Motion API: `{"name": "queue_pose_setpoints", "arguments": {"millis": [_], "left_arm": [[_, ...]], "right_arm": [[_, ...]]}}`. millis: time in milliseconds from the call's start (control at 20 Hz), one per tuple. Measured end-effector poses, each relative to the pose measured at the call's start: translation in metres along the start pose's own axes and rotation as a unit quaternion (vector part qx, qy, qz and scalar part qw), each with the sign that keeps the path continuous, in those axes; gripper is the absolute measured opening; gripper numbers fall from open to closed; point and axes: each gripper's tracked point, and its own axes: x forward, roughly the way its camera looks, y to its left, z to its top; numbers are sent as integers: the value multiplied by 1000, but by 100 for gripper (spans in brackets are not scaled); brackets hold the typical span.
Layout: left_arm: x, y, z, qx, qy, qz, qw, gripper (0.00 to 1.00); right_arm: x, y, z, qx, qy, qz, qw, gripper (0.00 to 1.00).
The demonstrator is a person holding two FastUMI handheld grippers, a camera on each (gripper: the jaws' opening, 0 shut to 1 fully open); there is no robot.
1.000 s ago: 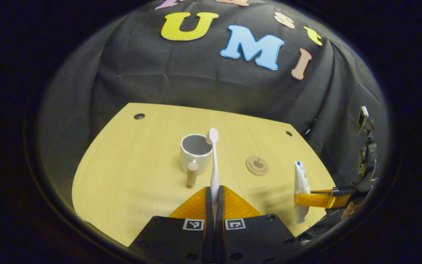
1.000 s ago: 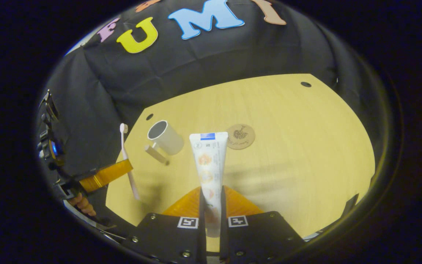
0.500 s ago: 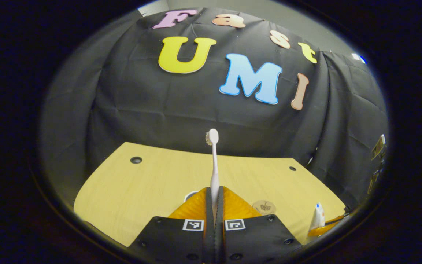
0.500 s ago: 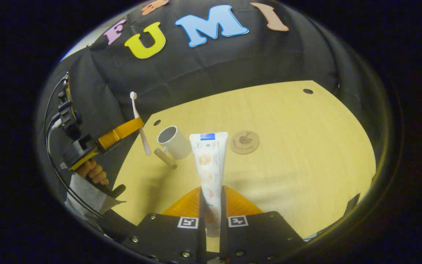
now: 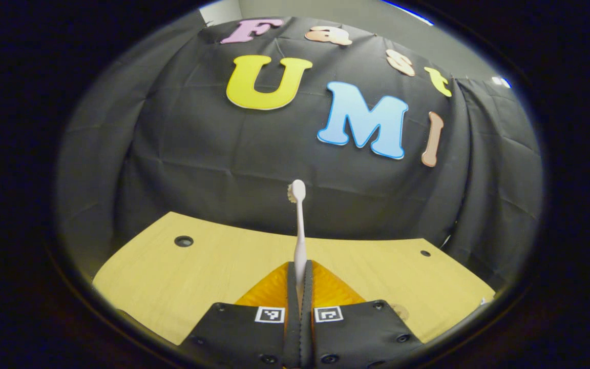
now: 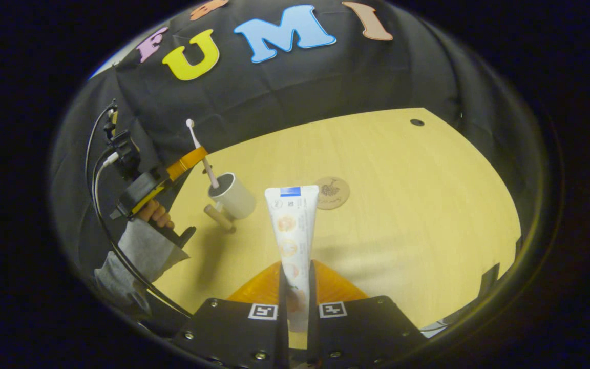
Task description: Put the toothbrush and toothpaste on the desktop into the cup, then pick up the cup and place it on the coaster on the desktop.
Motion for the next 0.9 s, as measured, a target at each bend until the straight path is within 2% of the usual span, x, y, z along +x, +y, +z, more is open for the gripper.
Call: {"name": "queue_pose_setpoints", "arguments": {"millis": [200,250,300,500,600,650,750,900], "left_arm": [[13,4,-22,17,22,8,1000,8],[12,3,-24,22,25,9,999,14],[12,3,-25,25,25,8,999,10],[4,-2,-30,21,33,-3,999,18],[-3,-4,-28,17,37,-9,999,35],[-7,-5,-27,15,37,-11,999,49],[-16,-5,-22,14,32,-6,999,87],[-30,-3,-15,12,27,2,1000,89]], "right_arm": [[2,2,-4,-6,13,-2,1000,15],[3,3,-3,-6,15,-1,1000,14],[3,4,-3,-7,16,0,1000,14],[5,6,-1,-10,15,5,1000,14],[7,10,-1,-14,13,10,1000,14],[6,11,-1,-19,13,12,1000,14],[7,16,0,-28,10,17,999,15],[8,27,11,-49,-4,31,998,14]]}}
